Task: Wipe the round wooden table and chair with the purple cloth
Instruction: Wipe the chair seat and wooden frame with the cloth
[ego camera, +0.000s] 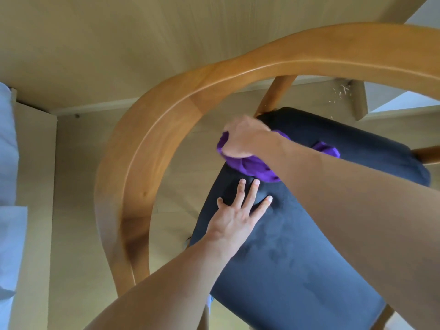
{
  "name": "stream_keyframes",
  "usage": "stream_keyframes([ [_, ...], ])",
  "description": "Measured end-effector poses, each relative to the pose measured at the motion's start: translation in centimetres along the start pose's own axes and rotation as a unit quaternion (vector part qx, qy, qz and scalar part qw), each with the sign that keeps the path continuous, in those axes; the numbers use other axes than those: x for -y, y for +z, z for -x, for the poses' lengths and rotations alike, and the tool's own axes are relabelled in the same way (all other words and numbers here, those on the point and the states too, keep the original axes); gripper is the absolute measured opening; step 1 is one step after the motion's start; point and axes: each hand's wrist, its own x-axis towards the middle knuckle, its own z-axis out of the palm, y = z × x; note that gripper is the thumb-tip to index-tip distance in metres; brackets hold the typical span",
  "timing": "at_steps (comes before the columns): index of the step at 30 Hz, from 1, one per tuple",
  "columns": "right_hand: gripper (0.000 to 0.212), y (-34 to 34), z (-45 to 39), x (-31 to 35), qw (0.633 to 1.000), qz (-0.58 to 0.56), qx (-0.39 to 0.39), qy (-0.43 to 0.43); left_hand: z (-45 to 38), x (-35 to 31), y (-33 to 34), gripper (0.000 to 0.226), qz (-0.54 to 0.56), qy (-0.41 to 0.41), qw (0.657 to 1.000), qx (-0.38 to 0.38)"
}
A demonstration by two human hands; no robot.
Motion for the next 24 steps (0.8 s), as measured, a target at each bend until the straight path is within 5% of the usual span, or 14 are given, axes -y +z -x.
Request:
stream_keyframes([
  [4,0.009,0.4,1.9,0.2,0.988,-0.069,0.113,-0.078,-0.1,-0.2,0.3,0.110,0.011,-0.001,1.000,0.005],
  [8,0.007,-1.8,1.7,-4.7,0.987,-0.150,-0.062,-0.003,0.0,0.1,0.0,0.113,0.008,0.009,1.000,0.008],
  [11,0.024,-2.0,1.4,-7.5,0.983,-0.086,-0.147,0.061,0.1,0.1,-0.2,0.117,0.009,0.010,1.000,0.011],
  [15,0.022,0.2,1.9,-5.5,0.989,-0.071,-0.127,0.005,0.1,0.2,-0.4,0.122,-0.001,0.009,1.000,0.016],
  [21,0.009,2.9,5.7,-1.0,0.987,-0.104,0.067,-0.106,0.5,0.1,-0.6,0.127,-0.014,0.002,1.000,0.012],
  [24,0.015,1.5,6.4,-3.1,0.987,-0.135,0.026,-0.085,0.3,0.1,-0.4,0.122,-0.008,0.003,1.000,0.012],
])
